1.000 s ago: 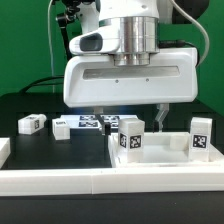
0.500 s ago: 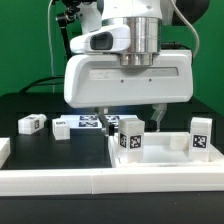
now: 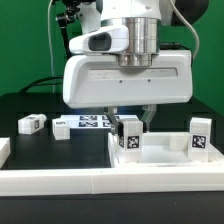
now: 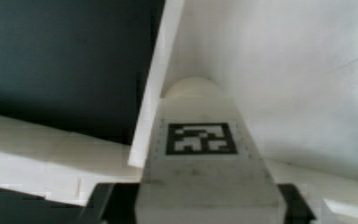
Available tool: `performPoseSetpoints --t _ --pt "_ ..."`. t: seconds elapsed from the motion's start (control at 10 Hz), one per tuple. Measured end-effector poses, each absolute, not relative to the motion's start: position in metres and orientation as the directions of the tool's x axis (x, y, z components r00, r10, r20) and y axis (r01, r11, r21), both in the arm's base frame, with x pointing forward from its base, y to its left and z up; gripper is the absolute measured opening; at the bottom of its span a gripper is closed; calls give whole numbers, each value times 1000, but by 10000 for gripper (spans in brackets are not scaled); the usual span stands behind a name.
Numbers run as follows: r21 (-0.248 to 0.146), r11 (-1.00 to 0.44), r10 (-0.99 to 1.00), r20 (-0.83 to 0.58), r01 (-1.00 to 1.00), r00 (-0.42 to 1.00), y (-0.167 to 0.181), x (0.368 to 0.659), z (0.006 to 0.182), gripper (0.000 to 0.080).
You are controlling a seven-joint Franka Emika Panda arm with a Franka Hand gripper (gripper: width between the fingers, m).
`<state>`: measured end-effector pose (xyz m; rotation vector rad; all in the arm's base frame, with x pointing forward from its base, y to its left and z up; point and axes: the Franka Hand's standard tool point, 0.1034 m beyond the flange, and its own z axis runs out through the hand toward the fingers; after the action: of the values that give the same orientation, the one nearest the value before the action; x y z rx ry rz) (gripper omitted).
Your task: Assemble square table
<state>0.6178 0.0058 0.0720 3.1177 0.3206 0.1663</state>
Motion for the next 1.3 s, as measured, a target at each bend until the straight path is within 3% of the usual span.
performPoseSetpoints --t 0.1,0.4,0.7,1.1,1.2,1.3 --pt "-14 -1000 26 110 27 994 6 618 72 289" --pt "-47 -960 -278 104 -274 955 3 619 72 289" --pt "-52 -891 -453 86 -450 887 -2 616 71 292" --pt "-50 -862 -508 84 -505 857 -3 615 71 304" --pt "-50 -862 -508 84 -505 857 -3 615 71 492" --pt "-50 -862 -508 84 -505 857 -3 615 71 607"
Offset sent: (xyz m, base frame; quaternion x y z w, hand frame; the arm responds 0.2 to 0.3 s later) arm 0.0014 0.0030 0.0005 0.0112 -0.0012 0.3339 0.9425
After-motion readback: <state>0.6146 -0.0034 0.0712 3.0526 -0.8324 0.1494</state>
